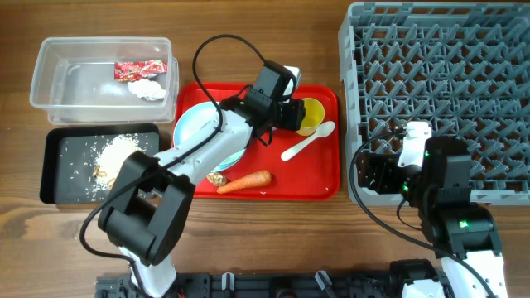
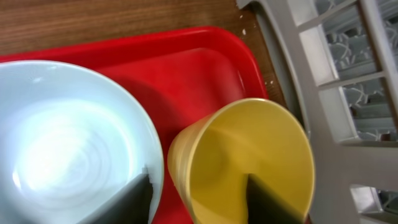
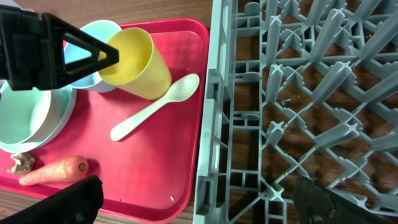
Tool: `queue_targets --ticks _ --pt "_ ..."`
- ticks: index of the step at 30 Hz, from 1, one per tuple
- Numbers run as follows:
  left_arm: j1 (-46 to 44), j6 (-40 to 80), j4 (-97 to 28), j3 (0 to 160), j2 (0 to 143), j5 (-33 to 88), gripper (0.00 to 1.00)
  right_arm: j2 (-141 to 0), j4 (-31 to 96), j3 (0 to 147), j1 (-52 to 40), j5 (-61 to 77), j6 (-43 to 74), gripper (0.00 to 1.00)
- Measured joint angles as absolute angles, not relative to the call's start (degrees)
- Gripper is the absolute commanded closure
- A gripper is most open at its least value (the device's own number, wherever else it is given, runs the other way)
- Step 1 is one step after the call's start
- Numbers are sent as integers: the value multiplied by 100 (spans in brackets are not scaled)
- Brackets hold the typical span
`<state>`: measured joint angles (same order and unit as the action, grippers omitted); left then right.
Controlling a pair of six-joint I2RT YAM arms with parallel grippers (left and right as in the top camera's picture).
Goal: Sort waste into correct bins and load items into the dishwasher rack
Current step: 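Grasp the yellow cup with the left gripper while the right arm approaches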
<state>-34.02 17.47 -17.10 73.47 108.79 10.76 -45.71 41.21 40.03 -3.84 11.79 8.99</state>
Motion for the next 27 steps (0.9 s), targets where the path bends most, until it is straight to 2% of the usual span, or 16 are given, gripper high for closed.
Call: queue_targets --ticks 2,13,17,19,23,27 --pt "-3402 1710 -1741 7347 10921 1076 96 -4571 4139 4003 -384 1179 899 0" --pt "-3236 2314 -2082 7347 10794 1201 96 -4626 4128 4003 -384 910 967 0" --pt "-2536 2779 -2036 7347 10422 2908 96 -5050 3850 4003 -384 781 1048 0" --pt "-2154 2904 -2043 7347 10368 4003 96 -5360 3516 4001 -384 1175 952 0" --pt "-2018 2943 -2056 7347 10368 5697 96 -5795 2462 4032 -386 3179 360 0" --pt "-2150 2945 -2053 7347 10368 6552 96 -5896 1966 4034 -388 4556 69 0"
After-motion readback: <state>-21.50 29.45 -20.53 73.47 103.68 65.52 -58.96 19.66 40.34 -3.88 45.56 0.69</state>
